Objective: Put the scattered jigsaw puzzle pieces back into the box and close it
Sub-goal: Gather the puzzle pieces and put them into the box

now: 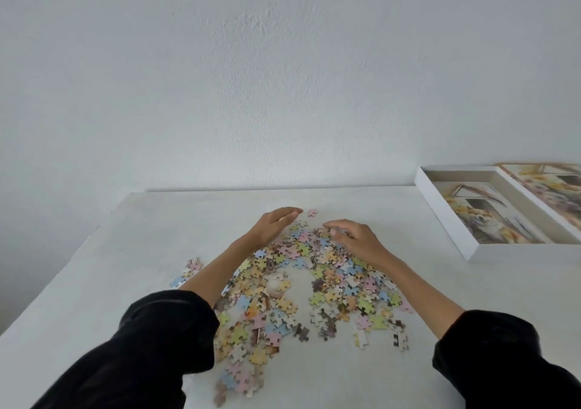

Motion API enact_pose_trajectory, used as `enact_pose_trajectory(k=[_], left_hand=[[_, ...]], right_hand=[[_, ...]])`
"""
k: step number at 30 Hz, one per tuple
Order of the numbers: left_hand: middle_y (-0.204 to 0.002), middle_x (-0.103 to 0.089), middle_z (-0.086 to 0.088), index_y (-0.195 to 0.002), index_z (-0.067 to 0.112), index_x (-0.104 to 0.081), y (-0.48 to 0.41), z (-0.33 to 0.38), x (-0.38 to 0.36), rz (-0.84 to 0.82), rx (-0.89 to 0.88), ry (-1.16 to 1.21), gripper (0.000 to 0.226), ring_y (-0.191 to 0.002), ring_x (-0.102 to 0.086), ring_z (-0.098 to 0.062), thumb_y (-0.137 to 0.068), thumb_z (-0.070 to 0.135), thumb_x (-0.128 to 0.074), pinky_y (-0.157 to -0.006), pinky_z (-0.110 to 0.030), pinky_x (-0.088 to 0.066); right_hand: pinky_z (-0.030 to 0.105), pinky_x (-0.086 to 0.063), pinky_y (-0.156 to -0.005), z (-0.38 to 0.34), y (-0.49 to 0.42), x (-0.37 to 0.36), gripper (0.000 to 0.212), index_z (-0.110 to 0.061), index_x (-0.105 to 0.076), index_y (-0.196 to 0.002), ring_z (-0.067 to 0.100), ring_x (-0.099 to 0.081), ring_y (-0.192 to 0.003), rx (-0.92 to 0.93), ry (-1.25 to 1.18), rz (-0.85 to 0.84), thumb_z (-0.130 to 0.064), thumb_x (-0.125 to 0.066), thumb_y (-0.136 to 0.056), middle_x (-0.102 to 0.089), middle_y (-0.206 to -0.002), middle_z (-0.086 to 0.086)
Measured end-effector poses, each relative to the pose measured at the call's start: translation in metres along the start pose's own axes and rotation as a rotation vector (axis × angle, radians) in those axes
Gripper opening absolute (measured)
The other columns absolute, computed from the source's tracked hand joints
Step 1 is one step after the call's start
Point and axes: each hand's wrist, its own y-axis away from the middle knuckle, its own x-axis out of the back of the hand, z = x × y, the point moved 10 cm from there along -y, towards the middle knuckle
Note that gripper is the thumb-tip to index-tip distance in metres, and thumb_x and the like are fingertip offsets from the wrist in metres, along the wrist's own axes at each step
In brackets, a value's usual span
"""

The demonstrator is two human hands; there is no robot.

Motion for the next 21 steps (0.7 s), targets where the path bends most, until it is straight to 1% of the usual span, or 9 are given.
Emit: enact_pose_trajectory(k=[3, 6, 8, 10, 13, 15, 18, 19, 21], left_hand=[[-0.141, -0.045, -0.003, -0.133, 0.018, -0.047, -0.016, 0.015, -0.017, -0.054, -0.061, -0.116, 0.041, -0.129, -0.040, -0.018, -0.098, 0.035, -0.035, -0.105, -0.030, -0.029], [-0.149, -0.033, -0.004, -0.139, 0.017, -0.039, -0.028, 0.013, -0.034, -0.126, -0.114, -0.307, 0.043, -0.139, -0.025, -0.018, -0.100, 0.033, -0.031, -0.114, -0.035, -0.016], [-0.151, -0.029, -0.004, -0.140, 0.017, -0.037, -0.034, 0.006, -0.042, -0.148, -0.124, -0.364, 0.043, -0.141, -0.021, -0.019, -0.100, 0.033, -0.030, -0.115, -0.037, -0.013], [-0.151, -0.028, -0.004, -0.139, 0.014, -0.039, -0.035, 0.005, -0.046, -0.132, -0.149, -0.386, 0.043, -0.141, -0.021, -0.019, -0.100, 0.032, -0.030, -0.114, -0.035, -0.013], [-0.150, -0.030, -0.001, -0.139, 0.012, -0.039, -0.026, 0.007, -0.049, -0.131, -0.185, -0.369, 0.046, -0.140, -0.024, -0.015, -0.099, 0.033, -0.031, -0.111, -0.025, -0.013], [-0.150, -0.032, 0.000, -0.139, 0.014, -0.040, -0.017, 0.006, -0.053, -0.173, -0.224, -0.367, 0.053, -0.138, -0.026, -0.013, -0.096, 0.044, -0.029, -0.112, -0.023, -0.014], [-0.148, -0.033, 0.005, -0.140, 0.019, -0.038, -0.004, 0.007, -0.054, -0.205, -0.261, -0.354, 0.085, -0.136, -0.028, -0.009, -0.080, 0.075, -0.016, -0.114, -0.026, -0.018], [-0.148, -0.033, 0.006, -0.140, 0.019, -0.037, 0.000, 0.008, -0.055, -0.197, -0.269, -0.359, 0.090, -0.136, -0.029, -0.009, -0.077, 0.078, -0.013, -0.114, -0.027, -0.019], [-0.148, -0.033, 0.005, -0.141, 0.019, -0.036, 0.007, 0.011, -0.055, -0.168, -0.283, -0.374, 0.081, -0.136, -0.029, -0.011, -0.084, 0.071, -0.014, -0.114, -0.029, -0.020]], right_hand=[[0.038, -0.040, -0.103, 0.012, 0.017, 0.010, 0.030, -0.021, -0.059, -0.121, 0.015, -0.051, -0.119, -0.018, 0.030, 0.079, -0.028, -0.048, -0.093, -0.057, -0.129, -0.001], [0.036, -0.039, -0.103, 0.022, 0.040, 0.023, 0.030, -0.025, -0.058, -0.122, 0.012, -0.049, -0.120, -0.035, 0.026, 0.147, -0.030, -0.049, -0.093, -0.057, -0.128, -0.005], [0.035, -0.038, -0.103, 0.025, 0.054, 0.030, 0.030, -0.028, -0.056, -0.123, 0.011, -0.048, -0.121, -0.045, 0.023, 0.162, -0.030, -0.049, -0.093, -0.057, -0.128, -0.006], [0.033, -0.036, -0.104, 0.028, 0.067, 0.035, 0.030, -0.028, -0.055, -0.123, 0.012, -0.048, -0.121, -0.067, 0.022, 0.181, -0.028, -0.048, -0.094, -0.056, -0.129, -0.005], [0.030, -0.032, -0.102, 0.032, 0.087, 0.040, 0.033, -0.023, -0.051, -0.127, 0.016, -0.044, -0.124, -0.122, 0.034, 0.226, -0.026, -0.046, -0.094, -0.052, -0.132, 0.000], [0.028, -0.027, -0.104, 0.034, 0.102, 0.038, 0.037, -0.027, -0.045, -0.131, 0.017, -0.035, -0.131, -0.171, 0.053, 0.242, -0.032, -0.044, -0.095, -0.043, -0.139, -0.001], [0.035, -0.015, -0.112, 0.039, 0.128, 0.022, 0.052, -0.036, -0.028, -0.139, 0.013, -0.011, -0.142, -0.276, 0.094, 0.213, -0.050, -0.041, -0.091, -0.018, -0.153, -0.006], [0.037, -0.011, -0.114, 0.039, 0.135, 0.018, 0.058, -0.038, -0.023, -0.141, 0.012, -0.005, -0.142, -0.303, 0.134, 0.210, -0.056, -0.039, -0.089, -0.011, -0.154, -0.007], [0.036, -0.005, -0.115, 0.034, 0.145, 0.010, 0.065, -0.038, -0.014, -0.144, 0.013, 0.003, -0.143, -0.334, 0.209, 0.228, -0.062, -0.035, -0.087, -0.001, -0.156, -0.005]])
